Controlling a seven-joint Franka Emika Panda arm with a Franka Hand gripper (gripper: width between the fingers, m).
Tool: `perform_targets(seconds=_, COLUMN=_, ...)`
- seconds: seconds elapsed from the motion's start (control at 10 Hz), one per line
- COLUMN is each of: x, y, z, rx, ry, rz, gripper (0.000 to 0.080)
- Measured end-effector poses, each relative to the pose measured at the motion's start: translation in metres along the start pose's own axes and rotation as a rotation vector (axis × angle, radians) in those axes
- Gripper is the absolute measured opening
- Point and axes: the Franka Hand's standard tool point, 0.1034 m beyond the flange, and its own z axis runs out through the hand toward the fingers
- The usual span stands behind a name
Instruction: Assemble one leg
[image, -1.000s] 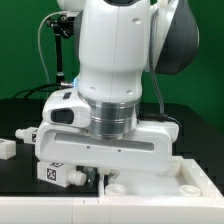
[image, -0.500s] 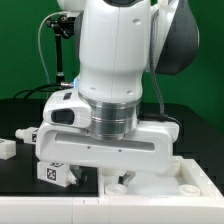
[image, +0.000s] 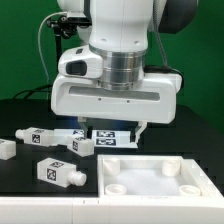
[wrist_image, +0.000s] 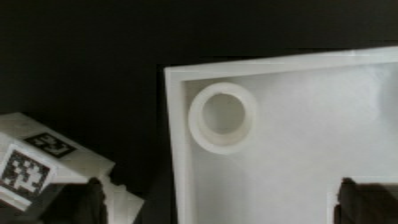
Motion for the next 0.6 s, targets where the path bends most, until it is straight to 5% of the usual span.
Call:
perform_targets(seconds=0.4, x=-0.003, y=0.001, z=0.004, rx=-0.005, ry=-0.004, rz=-0.197, gripper=0.0649)
perform_targets(seconds=0.6, x=-0.033, y=0.01, z=0.013, rx=-0.013, ry=-0.023, rz=-0.361, gripper=0.0649)
